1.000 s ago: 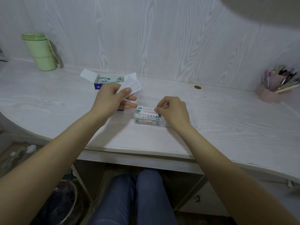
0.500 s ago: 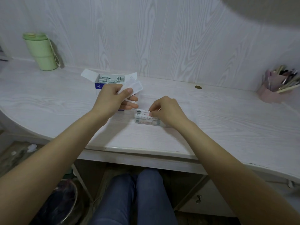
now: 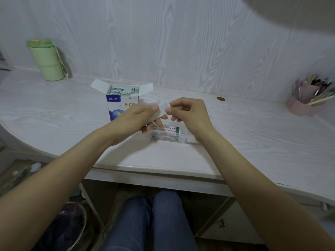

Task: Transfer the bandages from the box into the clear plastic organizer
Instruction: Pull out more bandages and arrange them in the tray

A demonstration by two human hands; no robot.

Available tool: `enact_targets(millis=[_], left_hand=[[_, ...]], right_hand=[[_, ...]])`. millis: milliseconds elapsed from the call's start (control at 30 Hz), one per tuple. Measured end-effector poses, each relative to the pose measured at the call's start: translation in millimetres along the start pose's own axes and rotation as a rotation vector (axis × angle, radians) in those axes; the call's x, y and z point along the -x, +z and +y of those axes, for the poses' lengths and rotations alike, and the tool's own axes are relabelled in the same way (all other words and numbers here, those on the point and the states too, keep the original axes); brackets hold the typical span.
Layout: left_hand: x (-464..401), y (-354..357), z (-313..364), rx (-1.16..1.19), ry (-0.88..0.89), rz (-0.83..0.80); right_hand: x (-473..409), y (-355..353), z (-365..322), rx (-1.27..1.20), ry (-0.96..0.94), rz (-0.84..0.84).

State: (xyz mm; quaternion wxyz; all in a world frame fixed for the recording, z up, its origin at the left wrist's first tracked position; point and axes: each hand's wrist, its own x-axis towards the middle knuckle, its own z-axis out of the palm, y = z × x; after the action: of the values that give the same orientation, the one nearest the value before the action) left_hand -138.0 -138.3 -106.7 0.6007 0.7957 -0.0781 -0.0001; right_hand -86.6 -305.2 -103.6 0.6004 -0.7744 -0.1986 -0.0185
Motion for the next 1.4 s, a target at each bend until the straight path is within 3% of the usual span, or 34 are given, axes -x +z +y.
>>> enact_targets(millis=[367,467,667,1067,1400], left_hand=[[-7,-2,-3,-0.187,0.005,0.091],[-9,-1,-3,-0.238,0.016,0.077],[-14,1,-5,-0.101,-0.034,0.129],[-30,9,-18,-0.710,0.139,0.140],[-34,5,-23,-1.018,0.150,0.115]], right_hand=[[2,-7,3,-0.332,0.106,-0.095],[1,-9,4,-0.315,0.127,-0.106],[-2,-11,10,-0.150,0.158,0.005],[-1,-6,20,0.487,0.046,-0.017],[-1,-3,22,0.758,0.016,-0.113]])
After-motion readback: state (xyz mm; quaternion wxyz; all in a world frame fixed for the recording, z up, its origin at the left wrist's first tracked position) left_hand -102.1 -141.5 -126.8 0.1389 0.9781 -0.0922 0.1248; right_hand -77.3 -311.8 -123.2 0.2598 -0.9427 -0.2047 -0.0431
